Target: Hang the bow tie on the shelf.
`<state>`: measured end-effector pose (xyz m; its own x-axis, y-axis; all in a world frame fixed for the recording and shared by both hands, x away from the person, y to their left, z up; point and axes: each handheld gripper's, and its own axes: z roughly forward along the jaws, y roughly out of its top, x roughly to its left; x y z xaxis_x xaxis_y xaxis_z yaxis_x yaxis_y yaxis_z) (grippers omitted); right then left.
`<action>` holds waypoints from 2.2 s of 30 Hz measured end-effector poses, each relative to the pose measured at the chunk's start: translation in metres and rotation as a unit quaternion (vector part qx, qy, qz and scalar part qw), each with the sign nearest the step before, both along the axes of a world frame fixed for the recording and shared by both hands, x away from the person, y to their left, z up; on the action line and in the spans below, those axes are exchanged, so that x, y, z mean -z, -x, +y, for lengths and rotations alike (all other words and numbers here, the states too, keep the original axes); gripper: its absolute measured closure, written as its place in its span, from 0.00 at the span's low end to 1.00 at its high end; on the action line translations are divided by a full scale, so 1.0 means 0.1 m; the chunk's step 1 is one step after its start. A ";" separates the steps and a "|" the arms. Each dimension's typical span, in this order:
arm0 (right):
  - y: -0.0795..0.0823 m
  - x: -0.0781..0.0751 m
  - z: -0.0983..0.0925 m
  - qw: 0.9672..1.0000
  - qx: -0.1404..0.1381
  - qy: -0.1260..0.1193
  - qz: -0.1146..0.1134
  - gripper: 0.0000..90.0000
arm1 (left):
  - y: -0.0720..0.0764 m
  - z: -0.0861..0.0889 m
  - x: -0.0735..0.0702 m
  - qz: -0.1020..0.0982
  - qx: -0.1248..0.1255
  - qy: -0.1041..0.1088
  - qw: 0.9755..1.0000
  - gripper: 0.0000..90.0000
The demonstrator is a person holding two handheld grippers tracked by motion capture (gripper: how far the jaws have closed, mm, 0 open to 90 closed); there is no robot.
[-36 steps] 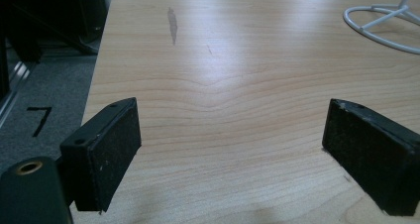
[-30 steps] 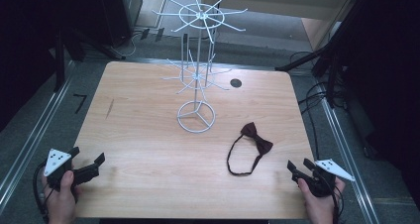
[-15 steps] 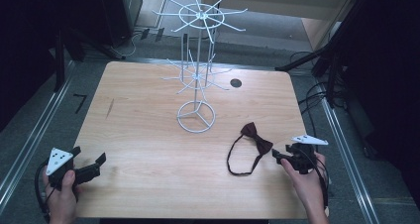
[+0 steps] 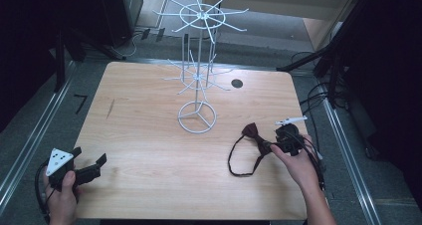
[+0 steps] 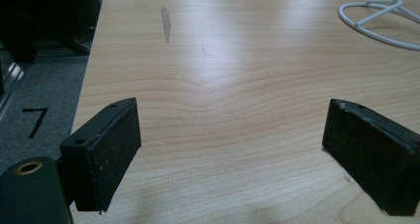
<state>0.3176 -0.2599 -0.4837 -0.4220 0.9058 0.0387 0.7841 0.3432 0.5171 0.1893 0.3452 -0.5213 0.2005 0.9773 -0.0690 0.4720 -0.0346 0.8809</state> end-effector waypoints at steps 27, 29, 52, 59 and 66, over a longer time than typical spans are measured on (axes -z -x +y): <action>-0.50 0.14 0.40 0.990 -0.050 0.071 0.114 0.60 | -0.01 0.00 0.00 0.003 0.002 0.002 1.000 0.10; -0.51 0.16 0.40 0.989 -0.049 0.073 0.121 0.62 | -0.01 0.00 0.00 0.005 0.003 0.001 1.000 0.10; -0.53 0.22 0.40 0.987 -0.059 0.073 0.132 0.84 | -0.02 -0.01 0.00 0.011 0.003 -0.004 1.000 0.10; -0.45 0.19 0.34 0.994 -0.049 0.026 0.090 0.85 | -0.02 -0.01 0.00 0.011 0.003 -0.004 1.000 0.10; -0.35 0.04 0.35 0.999 -0.047 -0.006 0.018 0.85 | -0.02 -0.01 0.00 0.011 0.001 -0.006 1.000 0.10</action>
